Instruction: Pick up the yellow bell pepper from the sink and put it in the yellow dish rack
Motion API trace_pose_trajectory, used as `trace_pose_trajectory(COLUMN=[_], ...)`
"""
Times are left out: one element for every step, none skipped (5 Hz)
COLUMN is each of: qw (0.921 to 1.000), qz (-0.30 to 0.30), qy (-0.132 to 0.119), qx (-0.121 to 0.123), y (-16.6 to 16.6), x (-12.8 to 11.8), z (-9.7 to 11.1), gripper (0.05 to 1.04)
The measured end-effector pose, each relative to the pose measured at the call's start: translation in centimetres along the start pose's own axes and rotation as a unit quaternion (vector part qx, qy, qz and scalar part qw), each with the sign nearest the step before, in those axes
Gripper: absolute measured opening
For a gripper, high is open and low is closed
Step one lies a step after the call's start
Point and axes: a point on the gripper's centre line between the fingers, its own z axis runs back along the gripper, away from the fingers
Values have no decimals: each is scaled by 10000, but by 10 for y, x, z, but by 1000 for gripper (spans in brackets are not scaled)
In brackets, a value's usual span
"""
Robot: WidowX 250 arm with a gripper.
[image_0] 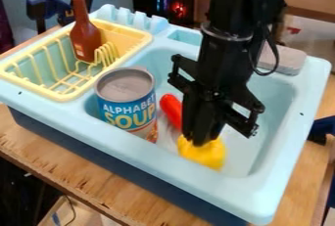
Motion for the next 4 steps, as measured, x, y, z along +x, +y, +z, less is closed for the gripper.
trace_pose_trajectory(qw=[9998, 9977, 9943, 9914], qz=[-99, -144, 14, 782], qy=[-132, -642, -1062, -989], qx=[-85, -161, -55, 342], y=[-1, -2, 5, 38], x=[-4, -7, -15, -14], z=[11, 49, 86, 107], gripper=[104, 104, 104, 104])
